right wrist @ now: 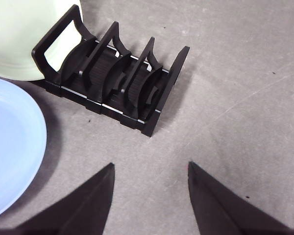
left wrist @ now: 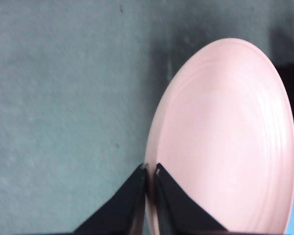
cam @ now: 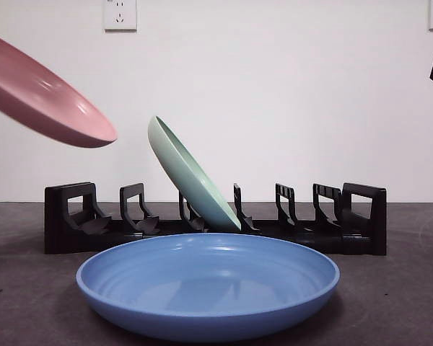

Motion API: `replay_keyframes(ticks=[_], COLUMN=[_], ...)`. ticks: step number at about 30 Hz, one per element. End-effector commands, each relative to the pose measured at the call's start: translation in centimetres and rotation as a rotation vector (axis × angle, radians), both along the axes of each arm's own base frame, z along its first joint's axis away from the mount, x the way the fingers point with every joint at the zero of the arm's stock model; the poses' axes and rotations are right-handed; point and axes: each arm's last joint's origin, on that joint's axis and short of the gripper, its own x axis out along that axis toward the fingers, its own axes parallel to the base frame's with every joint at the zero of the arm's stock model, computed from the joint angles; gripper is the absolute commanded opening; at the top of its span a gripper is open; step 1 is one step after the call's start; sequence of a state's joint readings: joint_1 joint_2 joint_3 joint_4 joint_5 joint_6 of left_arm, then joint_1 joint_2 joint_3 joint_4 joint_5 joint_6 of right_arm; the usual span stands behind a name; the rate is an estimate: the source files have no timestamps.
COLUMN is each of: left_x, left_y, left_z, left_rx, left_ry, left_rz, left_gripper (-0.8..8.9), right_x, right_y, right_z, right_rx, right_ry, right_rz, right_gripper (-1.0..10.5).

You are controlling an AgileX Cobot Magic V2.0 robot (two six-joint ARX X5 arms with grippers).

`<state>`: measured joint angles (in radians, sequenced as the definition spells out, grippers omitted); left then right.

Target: Place the plate

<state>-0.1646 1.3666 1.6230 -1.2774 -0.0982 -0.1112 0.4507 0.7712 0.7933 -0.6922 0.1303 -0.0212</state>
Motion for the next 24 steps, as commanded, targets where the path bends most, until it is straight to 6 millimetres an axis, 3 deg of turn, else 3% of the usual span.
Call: replay_keyframes(ticks=[1, 6, 12, 17, 24], left_x=[-2.0, -5.7, -9.0, -10.3, -10.3], left_y=[0.4, 0.9, 1.0, 0.5, -1.1], left_z=[-0.2, -2.1, -5.7, -9.9, -14.2], left_rx=[-0.036, -0.119, -0.296, -0.442, -0.522], left_ry=[-0.041, -0.053, -0.033, 0.058, 0.123], left_rz=[-0.025, -0.038, -0.024, -0.003, 0.009], left_gripper=[0.15, 0.14, 0.14, 0.14, 0.14], right_x=[0.1, 0.1, 0.1, 0.1, 0.1], right_y=[0.1, 0.1, 0.1, 0.1, 0.1], right_z=[0.2, 0.2, 0.2, 0.1, 0.1], right_rx=[0.007, 0.007, 0.007, 0.007, 0.006], right_ry=[-0.006, -0.006, -0.005, -0.005, -0.002], right_rz=[-0.001, -0.001, -0.001, -0.001, -0.001], right_gripper=[2.4, 2.4, 2.4, 2.4, 2.4])
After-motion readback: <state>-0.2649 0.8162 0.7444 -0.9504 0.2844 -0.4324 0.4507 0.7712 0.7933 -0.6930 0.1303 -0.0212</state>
